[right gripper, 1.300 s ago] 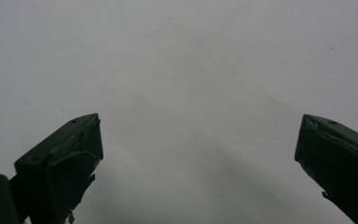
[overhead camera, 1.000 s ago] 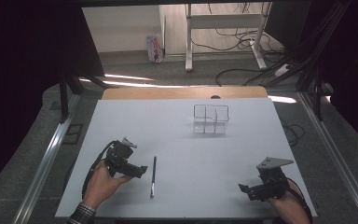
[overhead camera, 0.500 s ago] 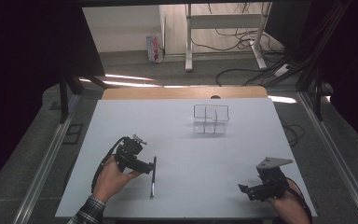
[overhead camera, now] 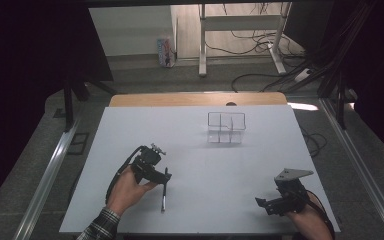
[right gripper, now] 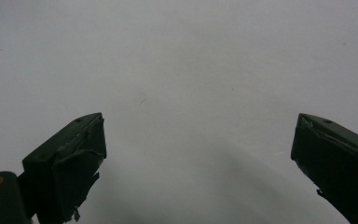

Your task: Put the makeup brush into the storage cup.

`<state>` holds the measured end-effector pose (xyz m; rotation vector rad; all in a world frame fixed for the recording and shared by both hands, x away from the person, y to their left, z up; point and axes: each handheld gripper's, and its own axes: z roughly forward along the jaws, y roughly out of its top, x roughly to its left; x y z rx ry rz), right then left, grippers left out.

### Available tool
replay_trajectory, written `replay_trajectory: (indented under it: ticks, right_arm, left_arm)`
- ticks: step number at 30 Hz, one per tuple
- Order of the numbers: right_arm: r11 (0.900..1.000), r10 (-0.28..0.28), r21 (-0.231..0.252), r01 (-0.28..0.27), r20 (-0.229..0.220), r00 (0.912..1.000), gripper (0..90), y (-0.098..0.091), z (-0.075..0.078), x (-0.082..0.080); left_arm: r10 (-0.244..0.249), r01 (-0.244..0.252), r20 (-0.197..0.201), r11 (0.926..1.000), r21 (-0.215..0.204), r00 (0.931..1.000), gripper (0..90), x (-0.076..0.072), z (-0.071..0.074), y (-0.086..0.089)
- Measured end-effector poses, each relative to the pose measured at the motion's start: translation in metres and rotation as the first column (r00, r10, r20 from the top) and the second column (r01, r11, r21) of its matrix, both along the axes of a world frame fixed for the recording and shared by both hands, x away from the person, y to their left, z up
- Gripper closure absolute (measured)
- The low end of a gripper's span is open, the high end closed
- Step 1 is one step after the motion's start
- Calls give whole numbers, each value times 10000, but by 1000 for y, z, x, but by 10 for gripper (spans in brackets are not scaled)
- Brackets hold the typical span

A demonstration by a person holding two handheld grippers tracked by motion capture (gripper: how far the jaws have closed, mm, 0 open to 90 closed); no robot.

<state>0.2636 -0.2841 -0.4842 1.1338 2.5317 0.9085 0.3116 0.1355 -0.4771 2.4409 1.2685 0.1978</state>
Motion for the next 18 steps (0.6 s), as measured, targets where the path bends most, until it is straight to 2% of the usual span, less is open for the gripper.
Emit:
replay_trajectory:
  ticks: [18]
  right_arm:
    - [10000,51,-30,-52,-83,10000,34,1,0,0]
  left_arm:
    - [-105,123,-614,9995,293,9981,297,-4,-29,-12]
